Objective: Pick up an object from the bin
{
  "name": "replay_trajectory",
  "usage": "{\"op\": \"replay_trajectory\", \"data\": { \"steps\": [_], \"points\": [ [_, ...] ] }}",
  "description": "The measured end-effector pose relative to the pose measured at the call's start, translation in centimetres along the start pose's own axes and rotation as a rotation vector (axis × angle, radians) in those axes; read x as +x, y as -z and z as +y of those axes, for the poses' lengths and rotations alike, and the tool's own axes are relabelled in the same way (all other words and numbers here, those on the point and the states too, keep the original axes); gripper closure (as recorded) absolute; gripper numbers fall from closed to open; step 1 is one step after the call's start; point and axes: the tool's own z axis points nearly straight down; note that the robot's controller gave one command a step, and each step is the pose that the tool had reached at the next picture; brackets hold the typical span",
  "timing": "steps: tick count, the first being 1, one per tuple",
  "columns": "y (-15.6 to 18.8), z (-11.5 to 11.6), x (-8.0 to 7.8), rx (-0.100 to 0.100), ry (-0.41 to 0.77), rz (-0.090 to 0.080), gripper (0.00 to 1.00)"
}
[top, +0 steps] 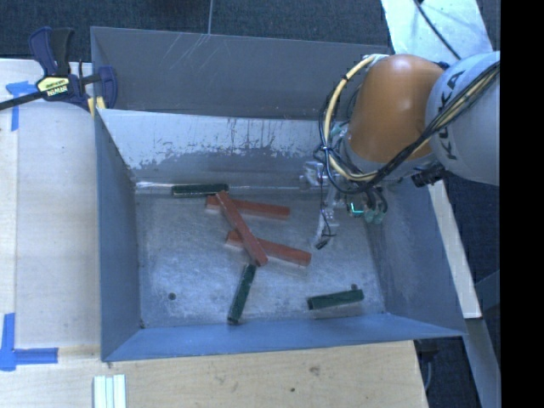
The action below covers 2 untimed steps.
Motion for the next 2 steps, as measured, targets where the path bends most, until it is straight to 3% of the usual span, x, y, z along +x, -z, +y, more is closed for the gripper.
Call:
{"op": "replay_trajectory", "data": {
  "steps": [1, 2],
  "points": [
    [-7.7, 3.1, 2.1, -0.001, -0.023, -0.011, 0.0],
    [-4.5, 6.1, 3.7, -0.002, -0.074, -0.009, 0.0]
  ]
}}
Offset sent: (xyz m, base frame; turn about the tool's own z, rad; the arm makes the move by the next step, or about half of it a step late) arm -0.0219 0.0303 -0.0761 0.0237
